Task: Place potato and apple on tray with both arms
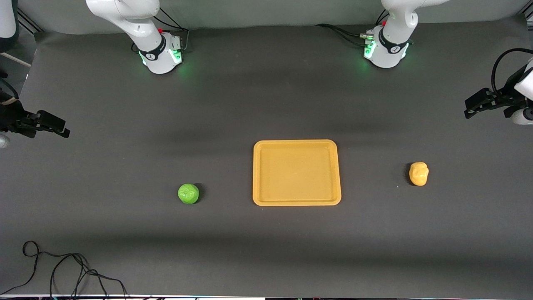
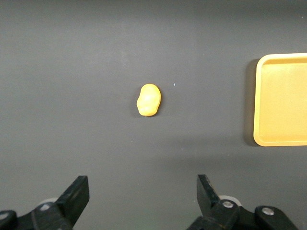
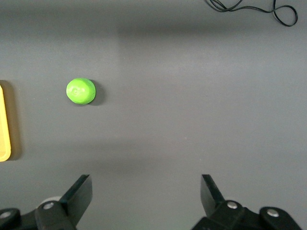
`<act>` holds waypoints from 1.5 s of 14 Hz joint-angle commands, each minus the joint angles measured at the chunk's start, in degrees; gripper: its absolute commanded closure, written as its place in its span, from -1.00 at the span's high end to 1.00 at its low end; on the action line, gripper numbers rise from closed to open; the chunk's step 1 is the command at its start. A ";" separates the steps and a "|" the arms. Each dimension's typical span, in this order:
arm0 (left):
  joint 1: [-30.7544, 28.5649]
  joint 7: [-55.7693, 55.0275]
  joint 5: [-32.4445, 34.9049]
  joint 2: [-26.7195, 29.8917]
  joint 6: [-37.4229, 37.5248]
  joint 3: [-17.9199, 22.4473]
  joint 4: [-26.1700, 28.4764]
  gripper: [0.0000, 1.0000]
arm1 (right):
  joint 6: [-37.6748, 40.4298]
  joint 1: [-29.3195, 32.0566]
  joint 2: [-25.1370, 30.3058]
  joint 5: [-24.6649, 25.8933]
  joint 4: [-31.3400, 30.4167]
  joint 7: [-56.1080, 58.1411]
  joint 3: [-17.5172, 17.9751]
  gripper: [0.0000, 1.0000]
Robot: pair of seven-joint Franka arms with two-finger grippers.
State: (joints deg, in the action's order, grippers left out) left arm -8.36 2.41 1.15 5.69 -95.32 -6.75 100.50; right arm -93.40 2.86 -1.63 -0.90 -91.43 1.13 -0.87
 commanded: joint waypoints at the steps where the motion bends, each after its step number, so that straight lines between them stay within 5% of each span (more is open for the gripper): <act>1: -0.35 0.49 -0.18 -0.33 0.84 -0.01 -0.92 1.00 | 0.85 -0.04 0.49 0.64 0.46 0.89 0.17 1.00; 21: -2.81 0.75 0.70 -4.98 -1.35 -0.10 -0.83 1.00 | 2.43 0.04 -0.04 0.55 0.55 1.33 0.26 1.00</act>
State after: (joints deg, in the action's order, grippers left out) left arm -10.76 2.50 1.39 2.71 -95.67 -6.35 100.54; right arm -91.89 2.86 -1.69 -0.90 -91.47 1.17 -0.77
